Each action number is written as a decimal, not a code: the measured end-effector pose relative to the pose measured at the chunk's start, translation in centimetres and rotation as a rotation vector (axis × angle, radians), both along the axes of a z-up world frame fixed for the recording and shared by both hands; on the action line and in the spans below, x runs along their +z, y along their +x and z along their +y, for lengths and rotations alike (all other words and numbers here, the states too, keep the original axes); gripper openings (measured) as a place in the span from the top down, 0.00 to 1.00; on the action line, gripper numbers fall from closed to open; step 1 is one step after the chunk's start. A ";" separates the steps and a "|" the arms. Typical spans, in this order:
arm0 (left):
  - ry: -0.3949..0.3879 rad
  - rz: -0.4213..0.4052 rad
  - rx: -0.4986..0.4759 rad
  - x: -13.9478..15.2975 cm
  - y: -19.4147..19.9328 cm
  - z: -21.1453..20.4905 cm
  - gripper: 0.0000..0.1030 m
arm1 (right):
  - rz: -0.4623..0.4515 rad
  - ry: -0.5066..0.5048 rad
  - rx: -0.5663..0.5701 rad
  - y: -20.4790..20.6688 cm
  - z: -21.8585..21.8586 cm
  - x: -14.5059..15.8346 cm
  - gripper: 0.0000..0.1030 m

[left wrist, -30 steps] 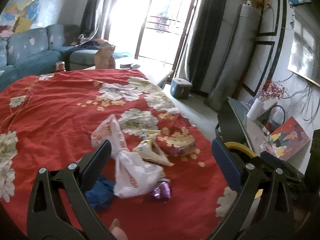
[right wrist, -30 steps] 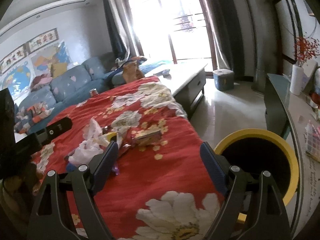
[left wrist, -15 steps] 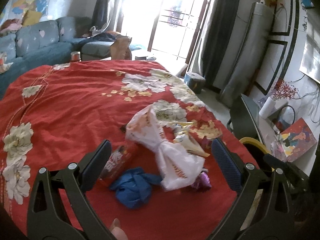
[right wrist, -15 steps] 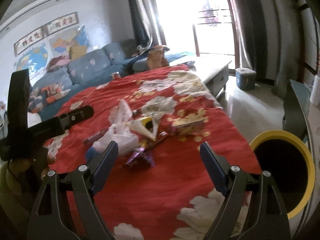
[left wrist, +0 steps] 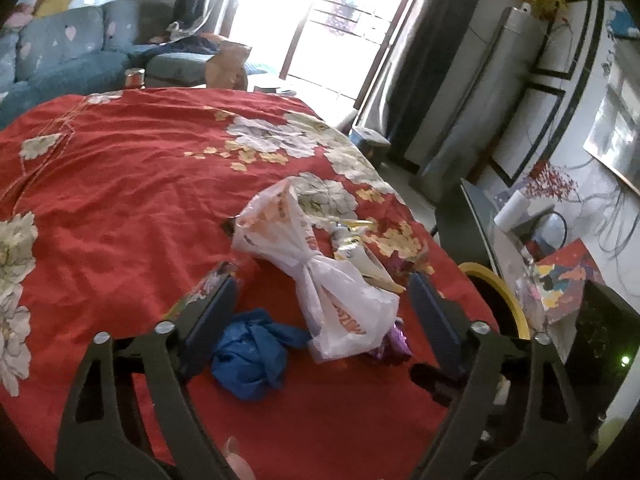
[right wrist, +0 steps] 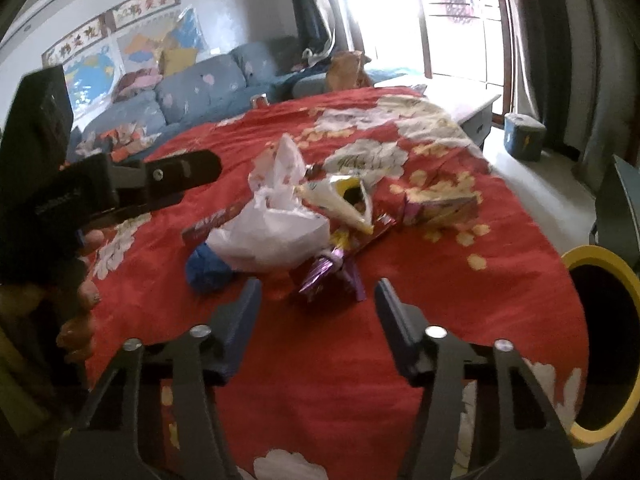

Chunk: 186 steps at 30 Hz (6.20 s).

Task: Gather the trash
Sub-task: 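Reach the left tool toward the white plastic bag while the right tool reaches the purple wrapper, then close the left tool on the white plastic bag while the right tool grasps the purple wrapper, then carry the white bag and purple wrapper with both tools over the yellow-rimmed bin, then open the left tool to drop the white bag while the right tool drops the purple wrapper into the bin, then move both tools back over the bedspread toward the remaining trash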

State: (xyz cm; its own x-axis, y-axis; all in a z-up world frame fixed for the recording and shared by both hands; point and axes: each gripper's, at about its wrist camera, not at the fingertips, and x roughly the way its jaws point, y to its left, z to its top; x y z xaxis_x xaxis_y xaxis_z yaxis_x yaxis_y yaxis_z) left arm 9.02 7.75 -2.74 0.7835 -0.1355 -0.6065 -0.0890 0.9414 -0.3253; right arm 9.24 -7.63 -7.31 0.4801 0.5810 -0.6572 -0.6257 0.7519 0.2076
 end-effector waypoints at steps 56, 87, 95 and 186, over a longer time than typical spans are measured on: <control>0.011 -0.088 -0.161 4.3 -0.8 -4.3 0.94 | -0.022 0.152 -0.092 -0.2 -7.0 3.2 0.88; 0.073 -0.080 -0.337 3.7 1.1 -13.8 0.94 | -0.047 0.226 -0.353 3.4 -16.4 3.9 0.88; 0.082 -0.073 -0.388 3.4 2.0 -16.5 0.94 | -0.057 0.232 -0.421 4.2 -18.7 3.7 0.88; 0.070 -0.004 -0.515 -2.5 6.8 -26.5 0.11 | -0.002 0.203 -0.719 5.9 -29.2 -1.6 0.36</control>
State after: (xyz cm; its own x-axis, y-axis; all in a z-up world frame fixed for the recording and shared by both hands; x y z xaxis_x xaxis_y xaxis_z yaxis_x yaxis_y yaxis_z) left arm 15.84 -18.71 -5.20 0.6282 -0.4635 -0.6249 0.3926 0.8823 -0.2597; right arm 15.17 -36.80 -8.88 0.7886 0.2330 -0.5691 0.0054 0.9227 0.3854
